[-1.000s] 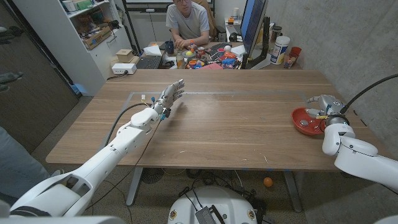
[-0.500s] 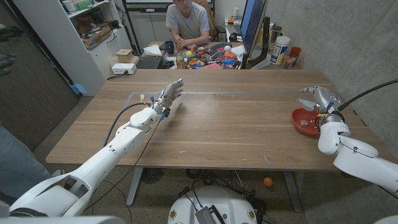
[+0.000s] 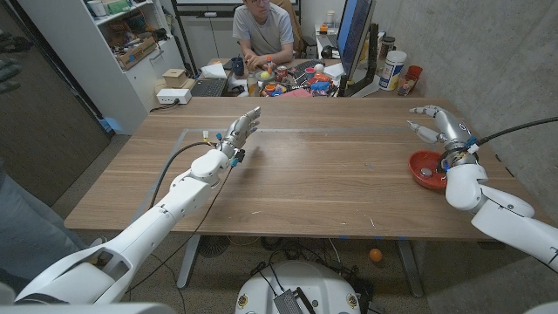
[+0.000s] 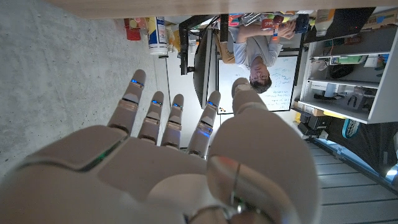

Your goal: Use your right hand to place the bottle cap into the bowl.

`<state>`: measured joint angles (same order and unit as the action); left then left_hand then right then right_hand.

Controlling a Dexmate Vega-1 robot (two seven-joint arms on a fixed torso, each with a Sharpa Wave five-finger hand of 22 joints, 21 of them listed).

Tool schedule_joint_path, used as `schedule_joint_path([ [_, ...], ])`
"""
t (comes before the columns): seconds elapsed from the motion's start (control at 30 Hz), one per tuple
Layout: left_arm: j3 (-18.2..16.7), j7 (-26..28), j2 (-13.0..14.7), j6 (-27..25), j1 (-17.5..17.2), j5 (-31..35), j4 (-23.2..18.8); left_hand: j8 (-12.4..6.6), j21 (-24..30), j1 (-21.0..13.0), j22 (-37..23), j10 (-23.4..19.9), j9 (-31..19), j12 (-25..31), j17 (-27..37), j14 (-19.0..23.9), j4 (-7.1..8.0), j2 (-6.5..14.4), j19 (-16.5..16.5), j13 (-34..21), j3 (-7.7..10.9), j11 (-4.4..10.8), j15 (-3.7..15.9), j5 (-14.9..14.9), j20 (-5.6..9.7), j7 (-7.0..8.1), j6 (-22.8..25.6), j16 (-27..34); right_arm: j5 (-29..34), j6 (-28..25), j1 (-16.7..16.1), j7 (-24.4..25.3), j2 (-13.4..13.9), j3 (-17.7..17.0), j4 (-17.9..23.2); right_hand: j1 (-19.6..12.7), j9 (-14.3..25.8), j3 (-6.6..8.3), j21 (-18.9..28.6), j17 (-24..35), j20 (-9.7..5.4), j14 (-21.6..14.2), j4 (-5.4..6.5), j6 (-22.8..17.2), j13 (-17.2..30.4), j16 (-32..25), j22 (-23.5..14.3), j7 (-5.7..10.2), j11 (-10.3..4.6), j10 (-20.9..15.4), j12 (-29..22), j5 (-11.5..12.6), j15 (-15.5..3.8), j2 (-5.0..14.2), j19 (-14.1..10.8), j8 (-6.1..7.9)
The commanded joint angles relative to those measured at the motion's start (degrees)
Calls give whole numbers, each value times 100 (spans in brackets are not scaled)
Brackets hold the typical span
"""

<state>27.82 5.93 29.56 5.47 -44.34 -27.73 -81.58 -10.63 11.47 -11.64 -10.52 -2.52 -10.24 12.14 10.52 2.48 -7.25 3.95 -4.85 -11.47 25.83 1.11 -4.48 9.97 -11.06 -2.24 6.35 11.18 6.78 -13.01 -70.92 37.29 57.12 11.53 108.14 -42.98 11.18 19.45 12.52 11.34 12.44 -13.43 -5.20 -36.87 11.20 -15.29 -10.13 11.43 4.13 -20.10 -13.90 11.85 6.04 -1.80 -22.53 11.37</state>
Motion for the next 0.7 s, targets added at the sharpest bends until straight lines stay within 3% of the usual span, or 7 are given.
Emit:
schedule_joint_path([
  [0.03, -130, -59, 188, 10, -23, -8, -139, -26, 24, 2, -25, -60, -19, 34, 19, -15, 2, 39, -16, -12, 53, 1, 32, -9, 23, 9, 46, -27, -419, 1427, 356, -343, -644, -41, -558, 140, 3, -22, 29, 19, -10, -100, 54, -20, -7, -37, -10, -92, -2, -119, -11, -13, -3, 13, -104, -2],
  [0.1, -168, -121, 246, 60, -32, -24, -123, -26, 23, 2, -25, -61, -19, 34, 18, -15, 2, 40, -19, -12, 54, -3, 29, -9, 38, 7, 45, -27, -625, 1765, 452, -548, -755, -11, -721, 171, 0, -27, 55, 10, -34, -129, 54, -32, -10, -23, -9, -181, 43, -124, 15, -5, 108, 17, -225, -1],
  [0.17, -198, -180, 299, 100, -42, -38, -103, -26, 20, 2, -24, -59, -19, 33, 18, -16, 1, 40, -28, -12, 55, -12, 41, -9, 76, 6, 46, -26, -820, 2045, 552, -714, -905, 36, -876, 134, -4, 5, 92, -1, -60, -131, 21, 54, -14, 6, -6, -247, 137, -67, 67, 10, 130, 51, -388, -38],
  [0.27, -238, -242, 356, 152, -69, -64, -86, -26, 18, 1, -24, -66, -19, 35, 17, -19, 0, 40, -36, -12, 56, -24, 48, -9, 129, 0, 47, -27, -1085, 2373, 703, -986, -1093, 114, -1075, 136, -6, 10, 119, -6, -78, -170, 12, 112, -15, 8, -4, -271, 147, -63, 84, 14, 137, 57, -498, -57],
  [0.7, -408, -275, 578, 244, -395, -191, -275, -27, 15, -3, -21, -66, -19, 32, 14, -21, -3, 42, -52, -11, 62, -47, 53, -8, 200, -16, 50, -26, -1244, 2689, 1377, -1380, -1668, 500, -1441, 172, -9, 27, 198, 1, -106, -292, 16, 178, -19, 6, 7, -308, 171, -126, 108, 12, 26, 133, -872, -60],
])
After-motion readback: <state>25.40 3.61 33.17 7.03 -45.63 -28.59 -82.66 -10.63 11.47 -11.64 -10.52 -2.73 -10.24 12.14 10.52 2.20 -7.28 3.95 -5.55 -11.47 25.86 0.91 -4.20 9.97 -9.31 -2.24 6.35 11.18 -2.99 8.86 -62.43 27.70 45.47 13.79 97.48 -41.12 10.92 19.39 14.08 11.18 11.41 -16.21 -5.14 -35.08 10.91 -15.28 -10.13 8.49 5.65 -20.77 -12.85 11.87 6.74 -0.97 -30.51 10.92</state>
